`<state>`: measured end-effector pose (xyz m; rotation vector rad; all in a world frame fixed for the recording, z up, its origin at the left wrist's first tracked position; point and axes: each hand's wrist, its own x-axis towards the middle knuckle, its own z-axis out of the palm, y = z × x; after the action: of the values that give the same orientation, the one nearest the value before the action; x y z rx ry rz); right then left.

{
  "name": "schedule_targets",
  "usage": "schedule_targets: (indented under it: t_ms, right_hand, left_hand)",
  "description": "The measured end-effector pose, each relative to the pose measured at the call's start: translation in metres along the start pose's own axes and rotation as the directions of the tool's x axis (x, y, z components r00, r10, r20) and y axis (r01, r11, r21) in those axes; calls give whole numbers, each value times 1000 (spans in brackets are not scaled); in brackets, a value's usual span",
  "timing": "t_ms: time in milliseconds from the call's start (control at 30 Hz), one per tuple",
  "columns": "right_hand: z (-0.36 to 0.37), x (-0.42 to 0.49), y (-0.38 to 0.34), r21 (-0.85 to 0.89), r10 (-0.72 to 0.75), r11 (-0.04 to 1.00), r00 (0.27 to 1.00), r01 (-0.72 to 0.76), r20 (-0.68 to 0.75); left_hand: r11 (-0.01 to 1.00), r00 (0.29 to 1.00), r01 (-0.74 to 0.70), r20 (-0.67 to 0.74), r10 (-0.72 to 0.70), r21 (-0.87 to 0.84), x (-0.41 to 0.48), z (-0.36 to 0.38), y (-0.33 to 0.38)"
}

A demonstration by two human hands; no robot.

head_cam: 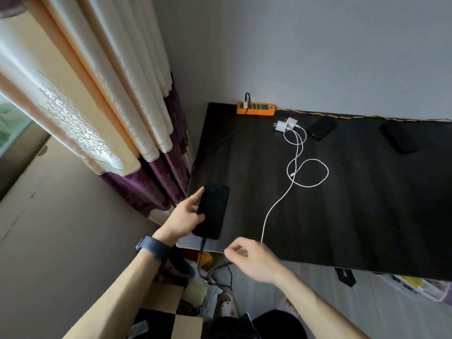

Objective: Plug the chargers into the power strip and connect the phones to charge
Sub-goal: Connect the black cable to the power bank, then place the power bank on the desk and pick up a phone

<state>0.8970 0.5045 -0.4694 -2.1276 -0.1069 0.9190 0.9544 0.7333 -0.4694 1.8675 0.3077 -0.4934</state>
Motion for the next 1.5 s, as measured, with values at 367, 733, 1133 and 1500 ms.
schedule_targets:
  t_ms: [367, 733, 1133, 1500]
  right_hand:
    - [-16, 66, 101, -420, 265, 859, 956, -293, -126]
    - [0, 73, 137, -553, 288, 777, 951, -302, -114]
    - [-6, 76, 133, -558, 313, 773, 946, -303, -81]
    - [-11, 75, 133, -568, 314, 765, 946, -305, -85]
  left_hand:
    - [983, 980, 141, -121, -156, -120, 73, 51, -62]
    - [950, 929, 233, -336, -154, 209, 90, 95, -83]
    - [727, 964, 237, -247, -95, 644, 81, 122, -92]
    - [675, 987, 157, -143, -77, 721, 72, 112, -100]
